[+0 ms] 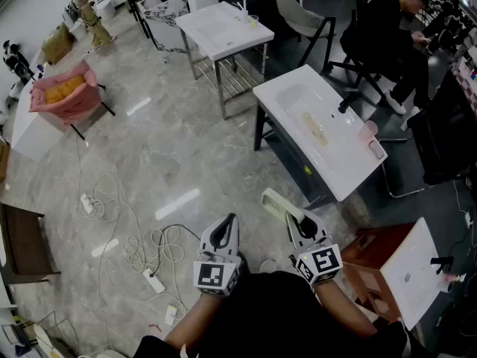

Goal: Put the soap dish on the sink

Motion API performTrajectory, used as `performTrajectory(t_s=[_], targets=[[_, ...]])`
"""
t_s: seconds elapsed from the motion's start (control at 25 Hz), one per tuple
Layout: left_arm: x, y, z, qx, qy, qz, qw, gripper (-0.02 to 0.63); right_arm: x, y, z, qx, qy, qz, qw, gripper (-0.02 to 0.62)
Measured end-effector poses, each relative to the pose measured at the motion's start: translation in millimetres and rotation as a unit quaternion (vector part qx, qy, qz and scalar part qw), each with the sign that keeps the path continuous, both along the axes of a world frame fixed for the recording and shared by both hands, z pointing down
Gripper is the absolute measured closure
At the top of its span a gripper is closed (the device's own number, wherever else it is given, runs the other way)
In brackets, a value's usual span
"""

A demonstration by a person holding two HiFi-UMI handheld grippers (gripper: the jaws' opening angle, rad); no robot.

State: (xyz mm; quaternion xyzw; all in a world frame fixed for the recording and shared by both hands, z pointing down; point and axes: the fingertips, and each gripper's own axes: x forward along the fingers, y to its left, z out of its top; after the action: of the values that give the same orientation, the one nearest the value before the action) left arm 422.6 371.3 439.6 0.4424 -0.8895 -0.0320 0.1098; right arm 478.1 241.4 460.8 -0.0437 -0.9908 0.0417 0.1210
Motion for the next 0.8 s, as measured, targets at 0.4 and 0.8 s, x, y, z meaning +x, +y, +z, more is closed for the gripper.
performTrajectory(t_s=[0.4, 0.8], targets=[[-114.6, 56.7, -12.8, 0.018, 0.002, -0.025, 0.9995, 0.591, -112.6, 45.3, -26.5, -0.019, -0.023, 0.001, 1.000, 0.563], [-200.3, 95.6, -36.8, 0.031, -0.045, 0.007, 0.9985, 0.592, -208.8, 95.9, -21.1, -0.019, -0.001, 0.006, 1.000, 0.563]])
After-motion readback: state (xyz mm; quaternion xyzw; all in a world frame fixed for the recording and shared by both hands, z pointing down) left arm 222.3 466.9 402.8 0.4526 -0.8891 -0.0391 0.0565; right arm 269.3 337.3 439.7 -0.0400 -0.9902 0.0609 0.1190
